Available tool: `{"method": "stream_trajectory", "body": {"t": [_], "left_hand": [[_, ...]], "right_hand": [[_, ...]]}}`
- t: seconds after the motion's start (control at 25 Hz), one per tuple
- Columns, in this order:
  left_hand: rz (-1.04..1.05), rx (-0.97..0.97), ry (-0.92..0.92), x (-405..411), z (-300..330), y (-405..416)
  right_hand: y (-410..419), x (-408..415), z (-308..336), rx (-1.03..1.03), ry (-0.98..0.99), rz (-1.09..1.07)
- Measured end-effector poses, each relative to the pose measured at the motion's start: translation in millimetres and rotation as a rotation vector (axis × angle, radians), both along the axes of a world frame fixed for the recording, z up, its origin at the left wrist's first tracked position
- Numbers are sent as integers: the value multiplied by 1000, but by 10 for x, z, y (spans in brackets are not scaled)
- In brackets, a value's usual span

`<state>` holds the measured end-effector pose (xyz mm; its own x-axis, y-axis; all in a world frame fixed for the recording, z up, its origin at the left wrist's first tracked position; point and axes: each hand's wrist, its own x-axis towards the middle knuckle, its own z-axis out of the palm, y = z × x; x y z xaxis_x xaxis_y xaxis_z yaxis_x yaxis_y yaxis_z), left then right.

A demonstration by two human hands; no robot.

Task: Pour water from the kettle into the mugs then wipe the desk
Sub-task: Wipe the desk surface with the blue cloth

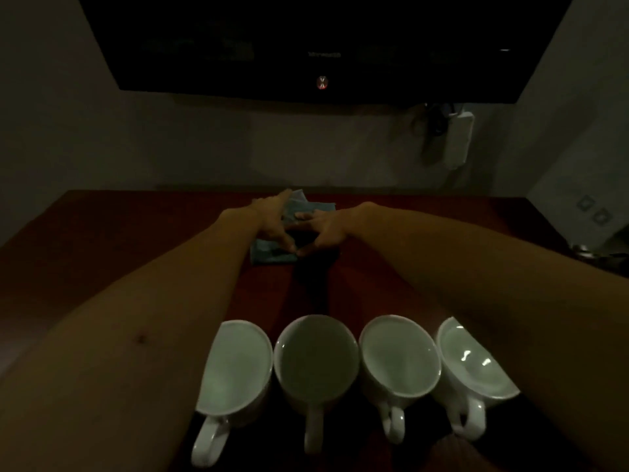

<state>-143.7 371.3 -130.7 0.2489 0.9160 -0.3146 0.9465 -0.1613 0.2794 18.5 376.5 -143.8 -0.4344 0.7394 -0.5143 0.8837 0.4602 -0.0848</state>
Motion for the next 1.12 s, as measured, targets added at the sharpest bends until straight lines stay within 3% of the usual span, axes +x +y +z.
{"method": "stream_trajectory", "body": {"t": [0.64, 1.12], "left_hand": [[-201, -143, 23, 1794, 151, -88], [-330, -172, -49, 3161, 202, -308]], "right_hand": [[-177, 1759, 257, -75, -140, -136], [-544, 3230, 217, -121, -120, -270]]}}
